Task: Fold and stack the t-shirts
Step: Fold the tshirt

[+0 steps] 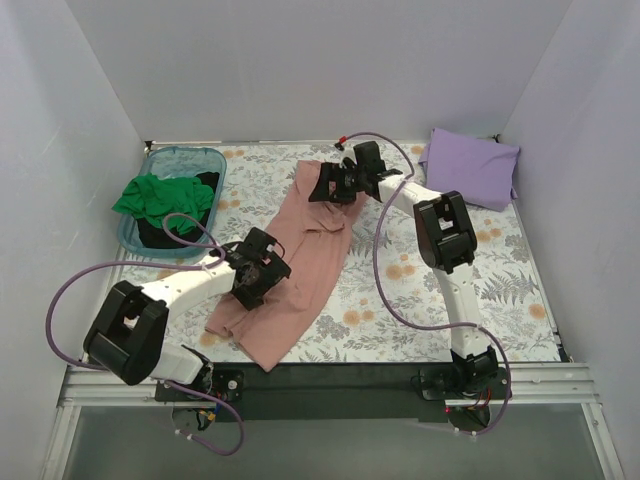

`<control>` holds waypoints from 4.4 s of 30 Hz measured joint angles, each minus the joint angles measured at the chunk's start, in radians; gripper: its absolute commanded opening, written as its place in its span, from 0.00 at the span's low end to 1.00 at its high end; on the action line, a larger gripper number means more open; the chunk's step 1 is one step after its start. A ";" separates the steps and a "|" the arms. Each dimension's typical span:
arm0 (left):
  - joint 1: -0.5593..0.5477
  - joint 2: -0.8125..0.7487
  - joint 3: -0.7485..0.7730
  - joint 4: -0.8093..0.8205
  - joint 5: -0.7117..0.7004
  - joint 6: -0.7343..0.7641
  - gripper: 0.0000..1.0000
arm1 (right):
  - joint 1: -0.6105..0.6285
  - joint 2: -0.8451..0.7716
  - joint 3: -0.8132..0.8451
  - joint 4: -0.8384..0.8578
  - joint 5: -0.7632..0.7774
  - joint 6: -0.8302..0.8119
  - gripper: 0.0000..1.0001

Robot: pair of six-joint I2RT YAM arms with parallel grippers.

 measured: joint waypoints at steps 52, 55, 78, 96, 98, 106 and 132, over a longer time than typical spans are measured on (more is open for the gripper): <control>-0.475 0.248 0.360 -0.074 -0.048 -0.092 0.97 | -0.122 0.164 0.235 0.200 -0.127 0.132 0.98; -0.474 0.200 0.402 -0.132 -0.097 -0.092 0.98 | -0.116 -0.015 0.100 0.139 -0.058 0.065 0.98; -0.480 -0.368 -0.153 -0.344 -0.035 -0.095 0.81 | 0.487 -1.353 -1.244 -0.319 0.629 0.364 0.98; -0.489 -0.293 -0.227 -0.134 0.107 -0.097 0.00 | 0.758 -1.248 -1.248 -0.341 0.687 0.616 0.57; -0.496 -0.297 -0.233 -0.123 0.112 -0.095 0.00 | 0.763 -1.250 -1.250 -0.349 0.680 0.630 0.56; -0.525 -0.305 -0.239 -0.108 0.116 -0.096 0.00 | 0.795 -1.261 -1.264 -0.401 0.667 0.667 0.13; -0.684 -0.322 -0.142 -0.301 0.015 -0.095 0.00 | 0.882 -1.384 -1.240 -0.545 0.798 0.637 0.01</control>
